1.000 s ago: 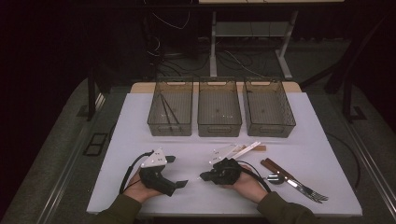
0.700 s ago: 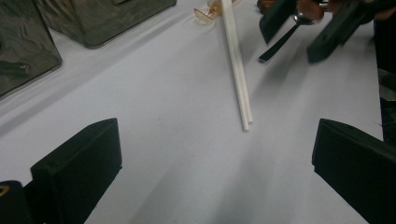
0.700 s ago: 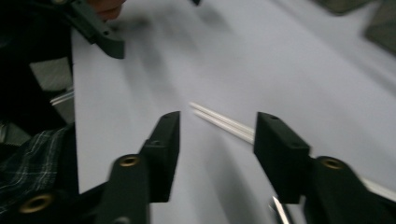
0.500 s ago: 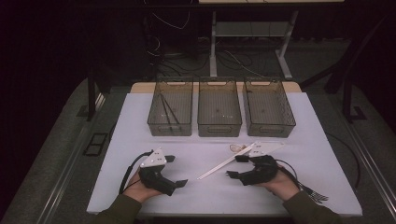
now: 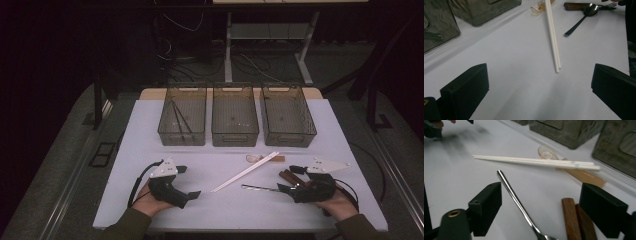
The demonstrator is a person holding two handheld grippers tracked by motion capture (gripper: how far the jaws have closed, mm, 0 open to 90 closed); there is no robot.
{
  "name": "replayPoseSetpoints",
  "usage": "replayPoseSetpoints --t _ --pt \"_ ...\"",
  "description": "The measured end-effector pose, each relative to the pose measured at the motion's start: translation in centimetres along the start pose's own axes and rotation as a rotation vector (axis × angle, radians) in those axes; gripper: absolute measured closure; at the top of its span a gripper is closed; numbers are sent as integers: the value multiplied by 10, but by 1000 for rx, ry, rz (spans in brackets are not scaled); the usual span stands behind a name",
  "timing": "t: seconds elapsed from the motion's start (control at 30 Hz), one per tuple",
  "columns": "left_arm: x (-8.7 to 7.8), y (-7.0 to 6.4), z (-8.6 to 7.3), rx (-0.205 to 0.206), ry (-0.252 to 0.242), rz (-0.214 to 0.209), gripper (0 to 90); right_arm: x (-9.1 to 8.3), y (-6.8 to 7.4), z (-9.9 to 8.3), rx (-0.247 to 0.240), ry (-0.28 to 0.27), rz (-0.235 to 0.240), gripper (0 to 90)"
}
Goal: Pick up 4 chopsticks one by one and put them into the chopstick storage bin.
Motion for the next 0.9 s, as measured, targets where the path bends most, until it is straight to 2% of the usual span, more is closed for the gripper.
replayPoseSetpoints --t 0.27,0.5,0.63,0.7,0.77,0.9 --pt "5 2 8 -14 -12 17 3 -9 -11 -5 42 -36 -48 117" --pt "9 4 17 -12 -27 33 45 -7 -10 -5 33 -44 -47 117" --pt "17 3 23 0 -36 26 144 -6 -9 -5 24 -42 -47 117" --pt "22 1 27 10 -33 19 165 -6 -8 -5 26 -43 -46 117" --pt "28 0 30 7 -38 14 213 -6 -8 -5 32 -43 -48 118" --pt "38 -1 34 -2 -44 2 245 -5 -8 -5 45 -65 -74 119"
Point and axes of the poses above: each handheld gripper's, and its own axes: x roughly forward along the jaws, z roughly out of its top, y roughly to its left, the point moved 1 cm from there along x, roughly forward along the jaws, and after that the axes turned 10 degrees about -y, right-handed, at the moved point
